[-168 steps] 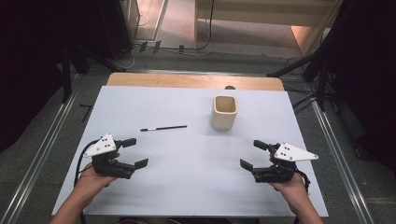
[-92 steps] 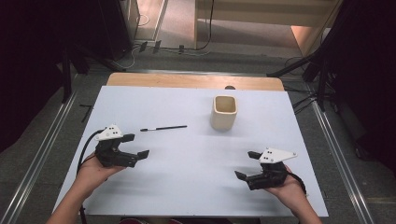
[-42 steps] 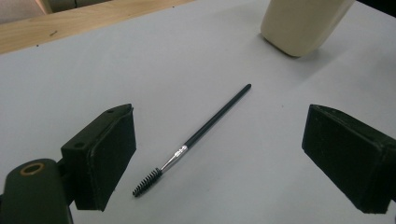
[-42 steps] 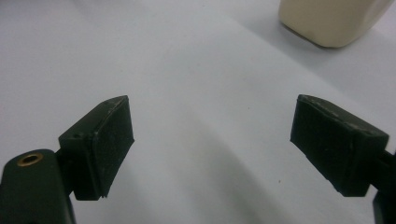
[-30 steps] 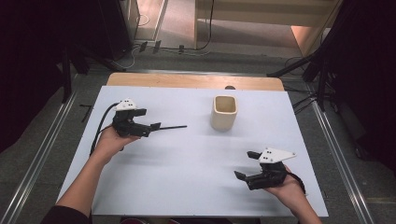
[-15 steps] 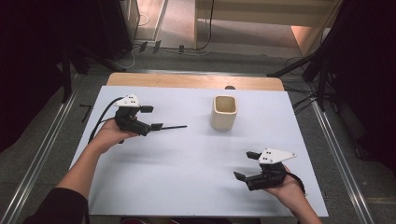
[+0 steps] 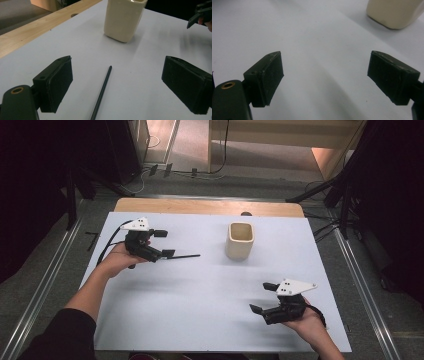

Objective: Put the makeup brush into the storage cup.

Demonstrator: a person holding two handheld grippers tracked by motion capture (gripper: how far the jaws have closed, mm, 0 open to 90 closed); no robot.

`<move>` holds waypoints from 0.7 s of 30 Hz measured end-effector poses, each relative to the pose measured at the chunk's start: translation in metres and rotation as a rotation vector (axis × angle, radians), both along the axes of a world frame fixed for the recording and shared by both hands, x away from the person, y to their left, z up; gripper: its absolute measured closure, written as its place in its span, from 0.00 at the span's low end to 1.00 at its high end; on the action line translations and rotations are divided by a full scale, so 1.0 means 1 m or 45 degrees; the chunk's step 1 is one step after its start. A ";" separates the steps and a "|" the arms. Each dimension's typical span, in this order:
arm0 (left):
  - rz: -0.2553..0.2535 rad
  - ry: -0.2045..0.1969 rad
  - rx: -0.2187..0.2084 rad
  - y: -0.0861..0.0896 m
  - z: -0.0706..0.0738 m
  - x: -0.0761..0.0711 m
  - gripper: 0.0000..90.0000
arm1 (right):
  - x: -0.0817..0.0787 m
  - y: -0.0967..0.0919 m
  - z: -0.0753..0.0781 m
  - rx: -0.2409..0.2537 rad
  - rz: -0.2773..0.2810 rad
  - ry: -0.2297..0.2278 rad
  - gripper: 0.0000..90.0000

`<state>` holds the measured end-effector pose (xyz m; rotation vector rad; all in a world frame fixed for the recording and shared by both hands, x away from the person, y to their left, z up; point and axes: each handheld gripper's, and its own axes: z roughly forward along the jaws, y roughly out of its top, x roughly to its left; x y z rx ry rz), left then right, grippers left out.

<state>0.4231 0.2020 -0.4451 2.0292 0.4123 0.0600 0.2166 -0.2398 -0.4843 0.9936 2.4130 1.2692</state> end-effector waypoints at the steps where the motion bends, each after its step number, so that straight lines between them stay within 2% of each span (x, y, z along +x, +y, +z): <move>1: -0.017 -0.016 0.010 -0.002 0.003 0.002 0.11 | 0.000 0.000 0.000 -0.005 0.002 -0.001 0.15; 6: -0.058 -0.030 0.028 -0.005 0.008 0.008 0.11 | 0.000 0.000 0.000 -0.005 0.002 0.005 0.15; 9: -0.063 -0.007 0.049 -0.006 0.007 0.008 0.11 | 0.000 0.000 0.000 -0.008 0.004 0.007 0.15; 10: -0.058 0.002 0.105 -0.007 0.008 0.007 0.11 | -0.001 -0.001 0.000 -0.007 -0.003 0.008 0.15; 11: -0.058 0.002 0.105 -0.007 0.008 0.007 0.11 | -0.001 -0.001 0.000 -0.007 -0.003 0.008 0.15; 12: -0.063 0.014 0.159 -0.007 0.010 0.007 0.11 | -0.001 -0.002 0.000 -0.002 -0.004 0.005 0.15; 13: -0.063 0.014 0.159 -0.007 0.010 0.007 0.11 | -0.001 -0.002 0.000 -0.002 -0.004 0.005 0.15; 16: -0.074 0.010 0.257 -0.009 0.014 0.008 0.11 | -0.001 -0.002 0.000 -0.001 -0.007 0.005 0.15; 17: -0.074 0.010 0.257 -0.009 0.014 0.008 0.11 | -0.001 -0.002 0.000 -0.001 -0.007 0.005 0.15; 18: -0.090 0.018 0.308 -0.011 0.016 0.009 0.11 | -0.001 -0.001 0.000 -0.002 0.000 0.008 0.15; 21: -0.111 0.020 0.396 -0.015 0.017 0.010 0.11 | -0.001 0.000 0.000 -0.004 0.008 0.008 0.15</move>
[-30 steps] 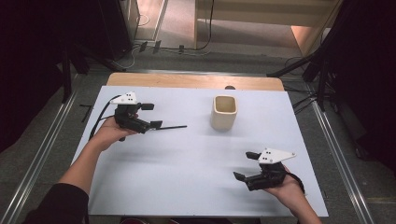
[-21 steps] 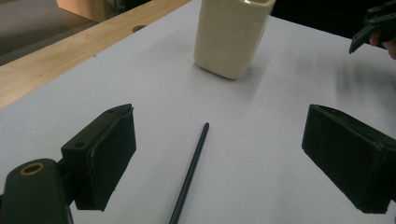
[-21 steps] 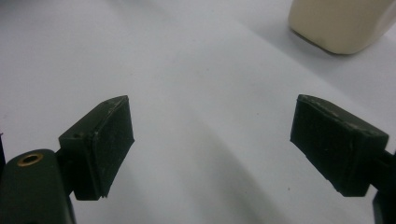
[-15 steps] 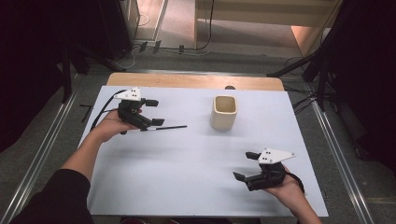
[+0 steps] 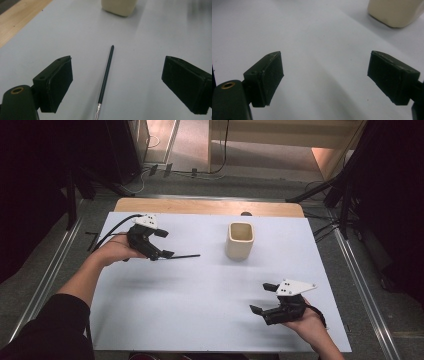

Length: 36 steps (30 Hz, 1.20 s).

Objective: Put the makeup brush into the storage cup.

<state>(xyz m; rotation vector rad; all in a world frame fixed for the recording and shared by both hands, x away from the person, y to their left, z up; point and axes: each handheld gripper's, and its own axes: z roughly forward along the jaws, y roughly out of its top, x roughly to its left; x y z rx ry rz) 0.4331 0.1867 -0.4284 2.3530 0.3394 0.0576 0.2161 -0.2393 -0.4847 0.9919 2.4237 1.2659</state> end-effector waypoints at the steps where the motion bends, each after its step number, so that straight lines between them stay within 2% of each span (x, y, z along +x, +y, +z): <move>1: -0.004 -0.003 0.026 -0.001 0.000 0.000 0.11 | 0.000 0.000 0.000 -0.001 0.002 0.000 0.15; 2: -0.004 -0.003 0.026 -0.001 0.000 0.000 0.11 | 0.000 0.000 0.000 -0.001 0.002 0.000 0.15; 3: -0.004 -0.004 0.050 -0.002 0.000 0.001 0.11 | 0.000 0.000 0.000 -0.003 0.003 0.000 0.15; 4: -0.020 -0.014 0.111 -0.004 0.001 0.001 0.11 | 0.000 0.000 0.000 -0.004 0.002 0.004 0.15; 5: -0.032 -0.016 0.135 -0.005 0.000 0.001 0.11 | 0.000 0.000 0.000 -0.005 0.002 0.004 0.15; 6: -0.032 -0.016 0.135 -0.005 0.000 0.001 0.11 | 0.000 0.000 0.000 -0.005 0.000 0.005 0.15; 7: -0.051 -0.029 0.200 -0.008 0.000 0.000 0.11 | 0.000 0.000 0.000 -0.004 -0.001 0.006 0.15; 14: -0.076 -0.046 0.267 -0.016 0.002 0.000 0.11 | 0.000 0.000 -0.001 -0.011 0.007 0.011 0.15; 15: -0.091 -0.052 0.307 -0.019 0.003 -0.001 0.11 | 0.000 0.001 -0.001 -0.010 0.008 0.009 0.15; 17: -0.101 -0.049 0.328 -0.021 0.003 -0.001 0.11 | 0.000 0.001 -0.001 -0.011 0.007 0.008 0.15; 19: -0.126 -0.063 0.393 -0.024 0.004 0.000 0.11 | 0.000 0.001 0.000 -0.010 0.007 -0.003 0.15; 23: -0.120 -0.055 0.413 -0.026 0.004 0.002 0.11 | 0.000 0.001 0.000 -0.010 0.007 -0.003 0.15; 29: -0.144 -0.036 0.525 -0.030 -0.001 0.003 0.11 | -0.001 0.000 0.000 -0.016 0.006 0.003 0.15; 31: -0.158 -0.048 0.562 -0.031 -0.001 0.003 0.11 | -0.001 0.000 0.000 -0.017 0.006 0.003 0.15; 32: -0.161 -0.075 0.584 -0.032 0.000 0.003 0.11 | -0.001 0.000 0.000 -0.017 0.006 0.003 0.15; 36: -0.167 -0.081 0.625 -0.033 0.002 0.004 0.11 | 0.000 0.001 -0.001 -0.017 0.006 0.011 0.15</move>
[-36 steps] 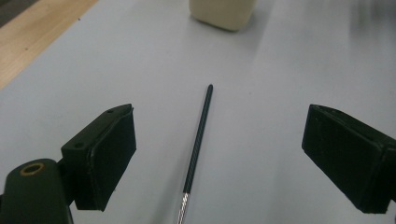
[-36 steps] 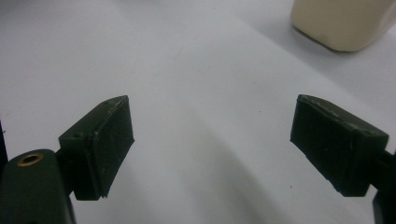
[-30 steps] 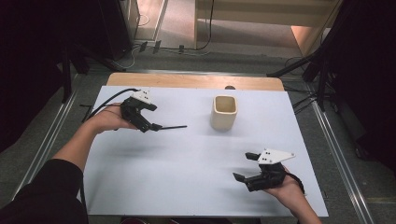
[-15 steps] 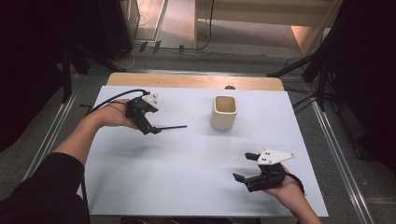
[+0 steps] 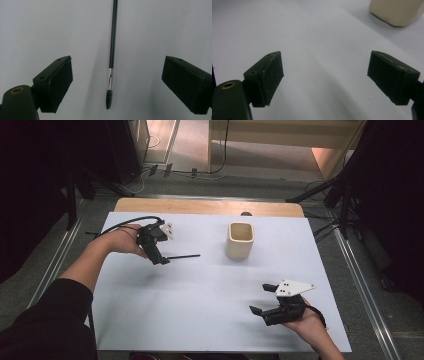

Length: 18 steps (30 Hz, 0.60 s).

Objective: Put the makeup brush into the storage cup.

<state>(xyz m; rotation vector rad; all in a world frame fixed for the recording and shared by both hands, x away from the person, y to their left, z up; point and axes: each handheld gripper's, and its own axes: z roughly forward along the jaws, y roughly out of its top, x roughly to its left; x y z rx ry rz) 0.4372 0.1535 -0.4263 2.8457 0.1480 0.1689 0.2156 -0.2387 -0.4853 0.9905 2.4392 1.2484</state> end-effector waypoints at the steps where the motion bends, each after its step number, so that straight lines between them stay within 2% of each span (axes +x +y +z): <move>1: -0.009 -0.002 0.022 -0.001 0.000 0.000 0.11 | 0.000 0.000 0.000 -0.001 0.001 -0.001 0.15; 3: -0.034 0.003 0.052 -0.004 0.001 0.000 0.11 | 0.000 0.001 -0.001 0.001 0.004 -0.004 0.15; 12: -0.055 0.013 0.052 -0.011 -0.003 0.001 0.11 | 0.000 0.001 0.000 0.001 0.007 -0.007 0.15; 18: -0.061 0.044 0.088 -0.014 -0.012 0.005 0.11 | 0.000 0.000 0.000 0.002 0.007 -0.005 0.15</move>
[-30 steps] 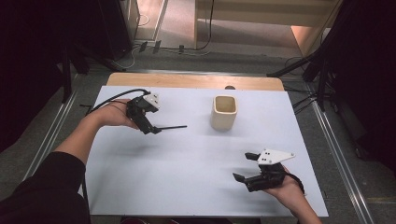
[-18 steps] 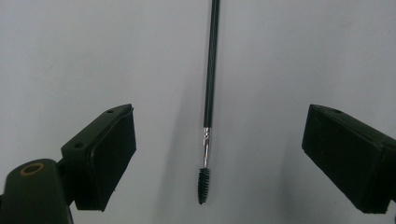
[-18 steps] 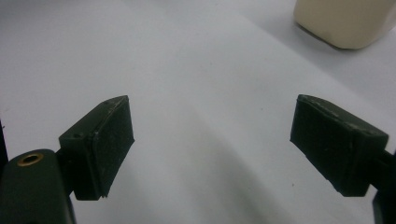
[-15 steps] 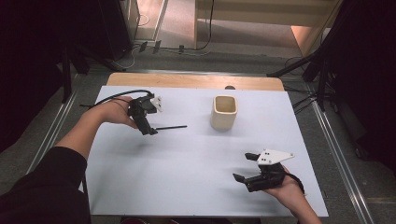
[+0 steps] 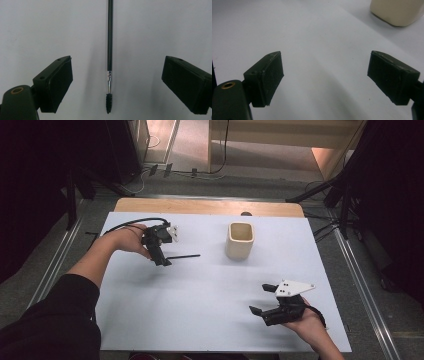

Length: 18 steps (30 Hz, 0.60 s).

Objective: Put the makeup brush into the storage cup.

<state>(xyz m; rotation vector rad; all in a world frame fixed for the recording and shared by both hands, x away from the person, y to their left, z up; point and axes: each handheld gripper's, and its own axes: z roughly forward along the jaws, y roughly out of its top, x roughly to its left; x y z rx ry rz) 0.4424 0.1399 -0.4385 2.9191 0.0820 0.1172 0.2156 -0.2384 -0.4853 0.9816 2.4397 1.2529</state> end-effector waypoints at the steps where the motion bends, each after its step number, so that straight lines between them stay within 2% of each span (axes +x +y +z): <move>1: -0.006 0.005 0.009 0.000 -0.001 0.001 0.11 | 0.000 0.000 0.000 0.001 0.001 0.001 0.15; 18: 0.009 0.043 0.038 -0.010 -0.022 0.006 0.11 | 0.000 0.000 0.000 -0.001 0.002 0.005 0.15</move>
